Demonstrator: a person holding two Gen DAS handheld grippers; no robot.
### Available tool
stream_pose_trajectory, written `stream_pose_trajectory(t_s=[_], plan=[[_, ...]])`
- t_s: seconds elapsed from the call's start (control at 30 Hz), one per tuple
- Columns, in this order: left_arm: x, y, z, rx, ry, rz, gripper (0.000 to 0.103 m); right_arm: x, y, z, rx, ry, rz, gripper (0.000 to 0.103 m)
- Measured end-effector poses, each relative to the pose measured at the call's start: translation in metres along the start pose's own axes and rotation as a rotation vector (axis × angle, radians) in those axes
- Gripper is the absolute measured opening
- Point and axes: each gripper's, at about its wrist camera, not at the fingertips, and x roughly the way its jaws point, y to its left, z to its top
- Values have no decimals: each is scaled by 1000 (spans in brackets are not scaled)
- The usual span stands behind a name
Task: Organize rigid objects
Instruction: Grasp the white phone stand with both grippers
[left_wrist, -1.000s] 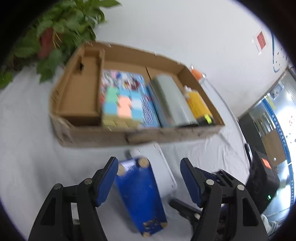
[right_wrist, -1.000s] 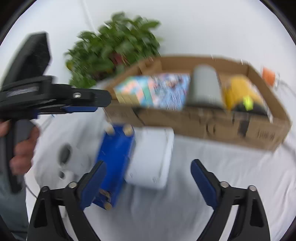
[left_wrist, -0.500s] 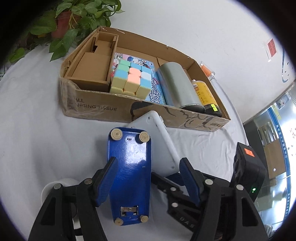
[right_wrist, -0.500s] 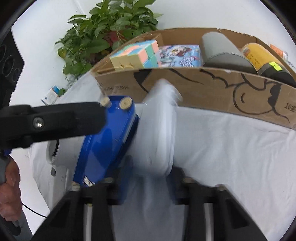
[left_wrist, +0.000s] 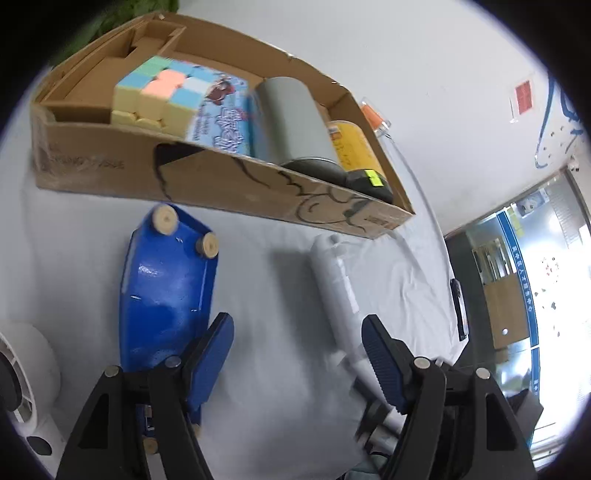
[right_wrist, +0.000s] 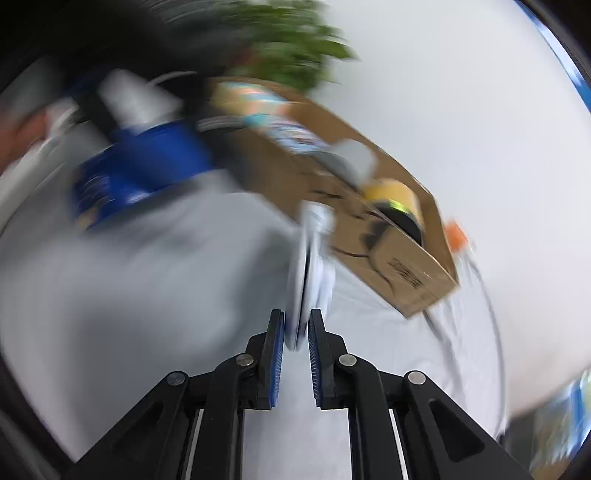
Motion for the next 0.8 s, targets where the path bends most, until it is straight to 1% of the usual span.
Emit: stream_pose_trajectory(t_s=[0.03, 0.07, 0.1, 0.13, 0.17, 0.2, 0.23, 0.27, 0.3, 0.33, 0.37, 0.43, 0.5, 0.57, 0.6, 0.67, 0.7, 0.77, 0.8], plan=[[0, -5, -1, 20, -2, -6, 71, -6, 6, -3, -28, -22, 35, 26], [1, -9, -3, 37, 4, -15, 71, -15, 11, -5, -36, -53, 100, 42], [3, -11, -5, 50, 17, -18, 71, -23, 12, -8, -11, -79, 187, 56], [5, -13, -6, 58, 32, -14, 71, -28, 10, -9, 21, -89, 225, 61], [8, -14, -7, 67, 46, -10, 71, -31, 4, -12, 70, -97, 244, 64], [13, -14, -8, 69, 57, -6, 71, -32, -5, -15, 131, -99, 255, 64], [20, -14, -8, 66, 75, -2, 71, -27, -17, -16, 214, -83, 275, 64], [24, -16, -8, 67, 84, -6, 71, -19, -28, -17, 298, -48, 295, 64], [27, -19, -6, 98, 70, -5, 71, -10, -36, -16, 365, -18, 306, 64], [29, -24, -6, 112, 74, -7, 71, -1, -45, -15, 436, 14, 316, 64], [31, -26, -3, 123, 71, 5, 71, 9, -51, -14, 490, 49, 318, 64], [36, -30, 3, 135, 69, 24, 71, 19, -55, -13, 566, 77, 333, 64], [41, -34, 8, 152, 84, 62, 71, 31, -57, -11, 623, 107, 350, 64], [47, -39, 12, 177, 101, 105, 69, 40, -51, -11, 671, 129, 371, 65], [49, -39, 14, 186, 103, 131, 69, 42, -48, -10, 688, 135, 362, 66], [48, -34, 18, 187, 96, 182, 68, 44, -45, -7, 714, 116, 334, 67], [46, -31, 19, 181, 92, 192, 68, 45, -42, -5, 722, 110, 311, 67], [41, -22, 20, 150, 100, 159, 65, 45, -35, -1, 706, 114, 269, 66], [38, -20, 18, 138, 111, 145, 65, 44, -31, 0, 688, 111, 250, 65]])
